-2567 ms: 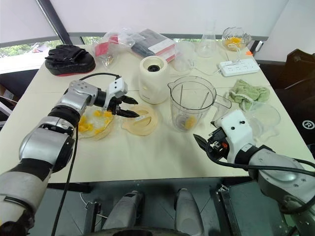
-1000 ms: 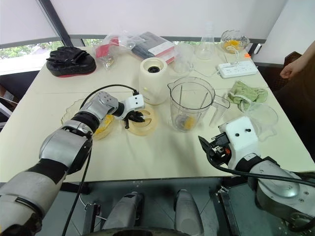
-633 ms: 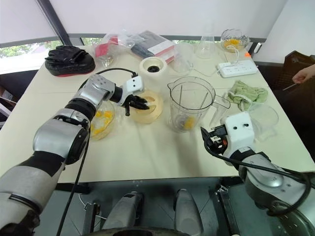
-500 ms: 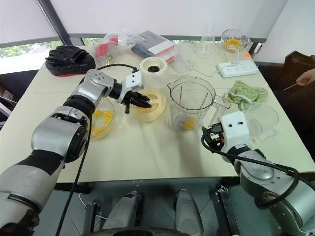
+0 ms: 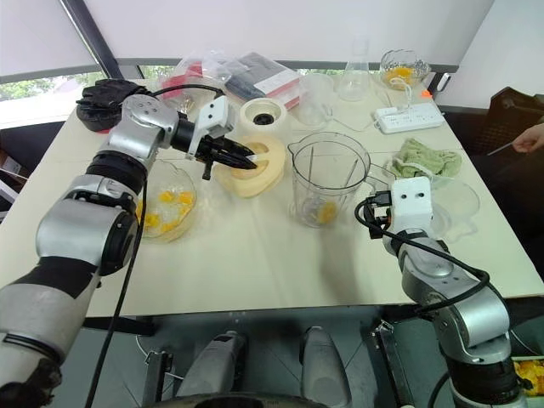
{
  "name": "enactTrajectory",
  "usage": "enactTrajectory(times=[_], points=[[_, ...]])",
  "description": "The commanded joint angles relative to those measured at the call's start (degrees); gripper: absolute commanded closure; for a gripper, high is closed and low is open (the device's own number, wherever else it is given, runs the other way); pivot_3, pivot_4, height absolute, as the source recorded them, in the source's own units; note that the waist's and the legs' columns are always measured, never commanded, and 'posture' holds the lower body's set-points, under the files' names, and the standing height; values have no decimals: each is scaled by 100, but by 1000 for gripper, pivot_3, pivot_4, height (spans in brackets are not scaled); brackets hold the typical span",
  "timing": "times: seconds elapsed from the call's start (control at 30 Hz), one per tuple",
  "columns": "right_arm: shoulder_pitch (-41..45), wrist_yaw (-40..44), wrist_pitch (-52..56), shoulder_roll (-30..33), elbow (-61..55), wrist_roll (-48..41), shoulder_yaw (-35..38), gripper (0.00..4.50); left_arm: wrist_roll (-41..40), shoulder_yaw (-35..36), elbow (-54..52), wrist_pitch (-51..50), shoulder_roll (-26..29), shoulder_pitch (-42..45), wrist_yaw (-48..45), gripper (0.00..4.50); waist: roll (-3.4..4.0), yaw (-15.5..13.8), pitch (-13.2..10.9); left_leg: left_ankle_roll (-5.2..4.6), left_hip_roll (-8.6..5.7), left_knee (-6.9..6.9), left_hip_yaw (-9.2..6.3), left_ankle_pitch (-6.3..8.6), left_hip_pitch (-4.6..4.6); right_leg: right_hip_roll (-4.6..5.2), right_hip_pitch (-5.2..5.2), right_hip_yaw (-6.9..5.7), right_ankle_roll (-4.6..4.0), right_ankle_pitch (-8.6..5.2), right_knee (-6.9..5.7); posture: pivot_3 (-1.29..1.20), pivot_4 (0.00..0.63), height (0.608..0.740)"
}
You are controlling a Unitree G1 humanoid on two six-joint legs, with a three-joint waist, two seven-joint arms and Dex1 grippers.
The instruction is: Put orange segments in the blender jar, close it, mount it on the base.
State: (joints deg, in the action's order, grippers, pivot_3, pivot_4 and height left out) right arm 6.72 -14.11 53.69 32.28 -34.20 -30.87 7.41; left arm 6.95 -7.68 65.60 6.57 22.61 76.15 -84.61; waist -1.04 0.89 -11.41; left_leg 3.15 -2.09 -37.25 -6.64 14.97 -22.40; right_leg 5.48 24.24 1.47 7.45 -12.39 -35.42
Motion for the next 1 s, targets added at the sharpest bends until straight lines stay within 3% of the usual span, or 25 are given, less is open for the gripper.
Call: enactTrajectory(times=[0.03, 0.3, 0.4, 0.5, 0.53, 0.77, 1.0], points=[[234, 113, -221, -239, 127, 276, 194, 950, -197, 122, -286, -64, 137, 122, -15, 4246, 1, 0, 0, 0, 0, -1, 0, 0, 0, 0, 0, 0, 0, 0, -1, 0, 150, 740], [633, 213, -447, -817, 586, 862, 112, 950, -290, 109, -512, -152, 302, 96, 57, 4246, 1, 8, 1, 0, 0, 0, 0, 0, 0, 0, 5, 1, 0, 0, -7, 0, 150, 740], [663, 280, -499, -942, 689, 1062, 78, 1840, -312, 134, -522, -139, 436, 171, 14, 4246, 2, 20, 0, 0, 0, 2, 0, 0, -1, 0, 7, 1, 0, 0, -7, 0, 150, 740], [671, 324, -527, -1116, 750, 1166, 80, 3282, -325, 208, -379, -150, 585, 413, 101, 4246, 4, 26, 1, 0, 0, 3, 0, 0, 0, 0, 9, 1, 0, 0, -10, 0, 150, 740], [671, 328, -540, -1187, 765, 1201, 70, 3432, -318, 220, -313, -135, 650, 534, 100, 4246, 2, 8, 0, 0, 0, 3, 0, 0, 1, 0, 9, 1, 0, 0, -16, 0, 150, 740], [786, 380, -606, -1453, 818, 1435, 54, 3457, -350, 256, 179, -114, 617, 1424, -92, 4246, 2, 1, 1, 0, -2, -4, -3, 0, -1, 0, 9, 0, 0, 0, -18, 0, 150, 740], [859, 376, -649, -1786, 773, 1618, -26, 3457, -329, 270, 650, -161, -85, 2205, -550, 4246, 2, 59, 0, 0, -1, -3, -1, 0, 2, -1, 10, 1, 1, -1, -25, 0, 150, 740]])
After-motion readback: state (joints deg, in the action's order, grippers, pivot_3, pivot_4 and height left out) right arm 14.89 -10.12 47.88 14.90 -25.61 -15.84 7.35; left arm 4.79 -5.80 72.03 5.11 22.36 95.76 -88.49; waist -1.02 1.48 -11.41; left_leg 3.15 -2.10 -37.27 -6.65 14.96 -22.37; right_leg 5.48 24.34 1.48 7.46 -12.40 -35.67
